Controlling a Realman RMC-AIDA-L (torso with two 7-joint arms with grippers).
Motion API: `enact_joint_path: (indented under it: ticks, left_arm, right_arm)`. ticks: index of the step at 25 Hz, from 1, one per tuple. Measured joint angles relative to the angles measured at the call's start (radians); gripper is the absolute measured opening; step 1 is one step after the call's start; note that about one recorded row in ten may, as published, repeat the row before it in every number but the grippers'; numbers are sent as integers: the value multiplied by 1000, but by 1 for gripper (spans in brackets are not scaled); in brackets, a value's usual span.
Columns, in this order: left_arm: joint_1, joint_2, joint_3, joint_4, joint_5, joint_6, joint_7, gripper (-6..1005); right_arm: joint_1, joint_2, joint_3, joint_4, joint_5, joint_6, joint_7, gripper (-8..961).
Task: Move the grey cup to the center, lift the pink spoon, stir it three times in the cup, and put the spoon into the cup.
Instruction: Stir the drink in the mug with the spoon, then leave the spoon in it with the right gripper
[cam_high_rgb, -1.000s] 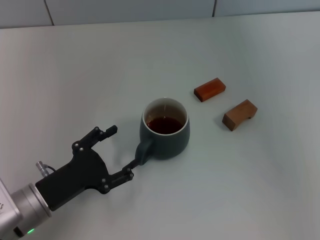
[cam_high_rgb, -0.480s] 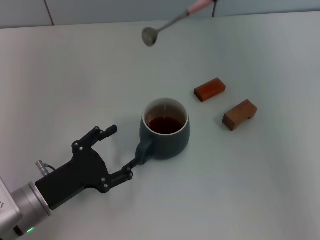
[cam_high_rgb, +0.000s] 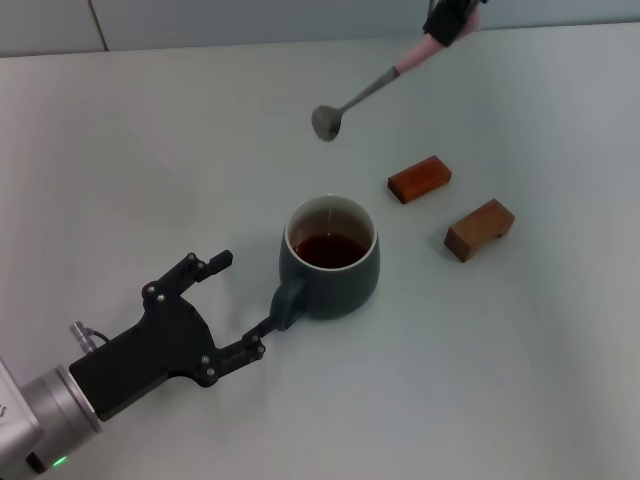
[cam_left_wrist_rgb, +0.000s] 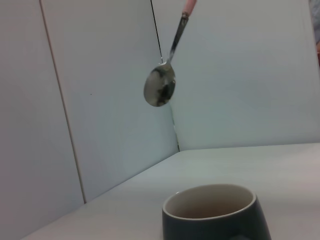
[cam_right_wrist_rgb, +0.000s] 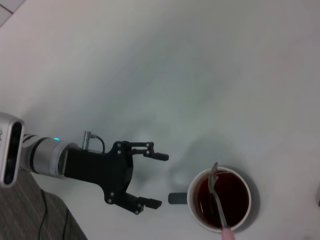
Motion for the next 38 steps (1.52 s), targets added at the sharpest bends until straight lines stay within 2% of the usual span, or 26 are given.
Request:
enact_joint_path:
  ticks: [15, 26, 32, 38]
  left_arm:
    - [-6, 2, -2, 0, 0, 2, 0, 837]
    - [-6, 1, -1, 0, 0, 1, 6, 837]
    - [-5, 0, -2, -1, 0, 6, 10, 837]
    - [-4, 0, -3, -2, 0, 7, 10, 837]
  right_arm:
    - [19, 5, 0, 7, -49, -37, 2, 120]
    - [2, 25, 1, -20, -84, -2, -1, 120]
    - [-19, 48, 2, -94, -87, 50, 6, 120]
    - [-34, 55, 2, -145, -96, 103, 26, 120]
